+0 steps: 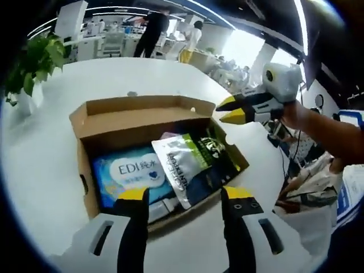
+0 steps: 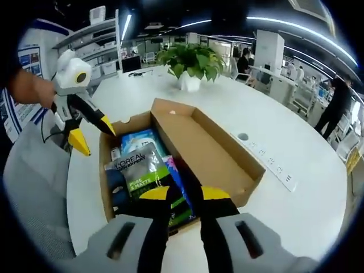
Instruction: Operate the shoe box by opening the lid, removing the specified soft item, and placing it in the target area until the item is outside and the box remains undamaged.
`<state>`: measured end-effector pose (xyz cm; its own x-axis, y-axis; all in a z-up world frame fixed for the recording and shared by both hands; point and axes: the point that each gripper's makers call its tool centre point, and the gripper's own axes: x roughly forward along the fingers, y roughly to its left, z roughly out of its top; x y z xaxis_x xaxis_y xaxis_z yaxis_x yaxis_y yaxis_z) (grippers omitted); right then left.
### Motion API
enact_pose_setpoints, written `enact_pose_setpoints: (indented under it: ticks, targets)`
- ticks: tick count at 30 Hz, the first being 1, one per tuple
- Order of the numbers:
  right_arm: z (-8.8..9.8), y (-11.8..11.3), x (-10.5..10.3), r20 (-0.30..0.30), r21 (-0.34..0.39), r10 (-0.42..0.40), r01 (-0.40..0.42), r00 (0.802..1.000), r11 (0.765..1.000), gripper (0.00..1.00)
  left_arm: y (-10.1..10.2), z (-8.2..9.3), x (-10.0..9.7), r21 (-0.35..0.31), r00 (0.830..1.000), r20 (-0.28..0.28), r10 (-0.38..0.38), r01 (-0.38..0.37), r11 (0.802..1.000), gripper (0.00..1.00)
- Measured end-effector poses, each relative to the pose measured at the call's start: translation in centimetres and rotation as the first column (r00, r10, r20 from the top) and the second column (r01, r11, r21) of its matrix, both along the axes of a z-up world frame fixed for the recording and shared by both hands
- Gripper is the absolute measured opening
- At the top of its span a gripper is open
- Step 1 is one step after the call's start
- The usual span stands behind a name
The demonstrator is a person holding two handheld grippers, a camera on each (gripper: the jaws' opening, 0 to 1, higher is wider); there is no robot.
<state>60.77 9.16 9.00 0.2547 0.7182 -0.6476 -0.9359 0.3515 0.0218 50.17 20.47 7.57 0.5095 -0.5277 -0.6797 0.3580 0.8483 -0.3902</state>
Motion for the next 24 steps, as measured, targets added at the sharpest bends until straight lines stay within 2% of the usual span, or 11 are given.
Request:
enact_pose_setpoints:
  ticks: [1,2,5,9,11,12,15,16,17,22,24]
  targets:
    - [-0.3,-0.1,0.2,-0.016,-0.005,0.003,-0.003,1.0,1.0,0.19,0.0,0.0,0.2,-0.003,1.0,0.002,0.001,-0.001,1.0,0.57]
    - [-0.5,-0.2,0.3,-0.029,-0.01,0.009,-0.009,1.0,1.0,0.2,-0.2,-0.3,0.1,-0.018,1.0,-0.027,0.009,-0.009,1.0,0.6]
    - [-1.3,-0.1,-0.1,-0.078,-0.041,0.051,-0.054,0.996,0.998,0.19,-0.7,-0.5,-0.1,-0.057,0.998,-0.063,0.007,-0.01,0.998,0.58]
    - [-2.0,0.3,-0.3,-0.126,-0.059,0.091,-0.099,0.988,0.993,0.18,-1.6,-1.2,-0.7,-0.153,0.986,-0.164,0.009,-0.034,0.988,0.45]
    - [-2.2,0.5,0.0,-0.143,-0.062,0.098,-0.108,0.985,0.992,0.19,-1.3,-1.6,-0.1,-0.155,0.988,-0.156,0.022,-0.047,0.987,0.43]
    - [-2.6,0.4,0.0,-0.156,-0.081,0.106,-0.12,0.982,0.989,0.18,-1.3,-2.0,-0.1,-0.165,0.981,-0.189,0.036,-0.068,0.984,0.44]
    - [-3.5,0.1,0.0,-0.215,-0.111,0.121,-0.147,0.969,0.983,0.17,-1.4,-2.4,0.0,-0.182,0.976,-0.216,0.037,-0.077,0.98,0.41]
    - [-3.8,0.1,0.2,-0.207,-0.125,0.135,-0.164,0.969,0.979,0.16,-1.6,-2.6,-0.1,-0.204,0.969,-0.245,0.038,-0.09,0.975,0.4]
    - [-4.0,0.1,0.1,-0.211,-0.134,0.139,-0.169,0.968,0.977,0.15,-1.6,-2.7,0.0,-0.21,0.968,-0.246,0.044,-0.097,0.973,0.36]
    - [-4.8,-0.1,0.0,-0.252,-0.157,0.134,-0.177,0.958,0.972,0.15,-1.7,-3.6,0.1,-0.197,0.96,-0.277,0.048,-0.105,0.975,0.29]
    - [-5.1,-0.2,-0.1,-0.262,-0.163,0.133,-0.18,0.956,0.97,0.14,-1.7,-3.9,0.2,-0.196,0.956,-0.287,0.055,-0.115,0.974,0.29]
